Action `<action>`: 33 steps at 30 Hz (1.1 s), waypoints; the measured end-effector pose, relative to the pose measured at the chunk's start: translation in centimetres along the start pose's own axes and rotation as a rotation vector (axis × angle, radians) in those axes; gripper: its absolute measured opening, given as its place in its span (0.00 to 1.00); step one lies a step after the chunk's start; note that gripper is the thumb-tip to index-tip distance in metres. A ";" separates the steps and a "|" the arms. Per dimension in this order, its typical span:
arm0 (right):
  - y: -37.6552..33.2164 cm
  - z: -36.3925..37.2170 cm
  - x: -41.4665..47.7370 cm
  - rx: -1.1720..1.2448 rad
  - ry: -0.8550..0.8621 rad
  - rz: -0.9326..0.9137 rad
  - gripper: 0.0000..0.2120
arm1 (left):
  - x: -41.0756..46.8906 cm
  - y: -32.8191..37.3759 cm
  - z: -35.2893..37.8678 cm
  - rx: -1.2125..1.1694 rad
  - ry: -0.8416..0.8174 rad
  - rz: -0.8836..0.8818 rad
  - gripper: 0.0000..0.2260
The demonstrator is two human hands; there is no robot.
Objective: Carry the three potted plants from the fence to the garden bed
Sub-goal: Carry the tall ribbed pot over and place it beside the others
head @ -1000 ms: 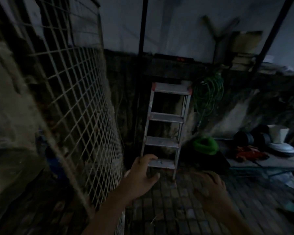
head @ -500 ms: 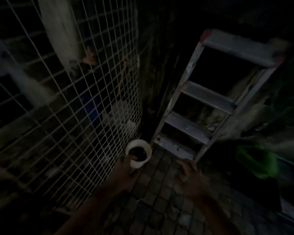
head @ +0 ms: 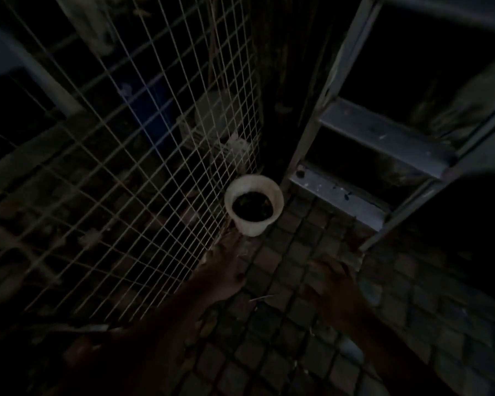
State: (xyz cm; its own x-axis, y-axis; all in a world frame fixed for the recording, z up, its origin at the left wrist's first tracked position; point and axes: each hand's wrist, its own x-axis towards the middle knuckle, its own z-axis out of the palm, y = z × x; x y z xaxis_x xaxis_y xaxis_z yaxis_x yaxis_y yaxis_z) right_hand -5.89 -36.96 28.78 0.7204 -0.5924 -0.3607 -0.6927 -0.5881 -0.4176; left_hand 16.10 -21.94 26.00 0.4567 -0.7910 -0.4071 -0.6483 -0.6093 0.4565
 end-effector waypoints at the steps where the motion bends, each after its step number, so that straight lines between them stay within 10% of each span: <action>1: 0.3 1.3 1.2 0.015 0.001 -0.001 0.27 | 1.4 -0.4 1.3 0.028 0.001 0.010 0.36; 12: 9.3 16.6 18.7 -0.031 0.138 -0.256 0.39 | 22.4 -3.1 14.9 0.236 0.189 -0.137 0.37; 21: 14.1 19.2 30.5 -0.142 0.345 -0.565 0.34 | 28.4 -8.8 23.4 0.235 0.955 0.329 0.11; 33: 9.8 20.4 29.3 -0.200 0.499 -0.804 0.12 | 25.5 -12.6 19.4 0.154 0.947 0.530 0.10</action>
State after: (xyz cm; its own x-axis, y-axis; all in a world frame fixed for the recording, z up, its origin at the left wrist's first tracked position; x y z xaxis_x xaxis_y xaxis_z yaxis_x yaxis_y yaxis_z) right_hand 9.16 -48.84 -2.87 0.9159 -0.1108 0.3857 -0.0260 -0.9755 -0.2184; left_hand 24.12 -33.39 -5.45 0.3379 -0.7129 0.6145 -0.9396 -0.2179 0.2638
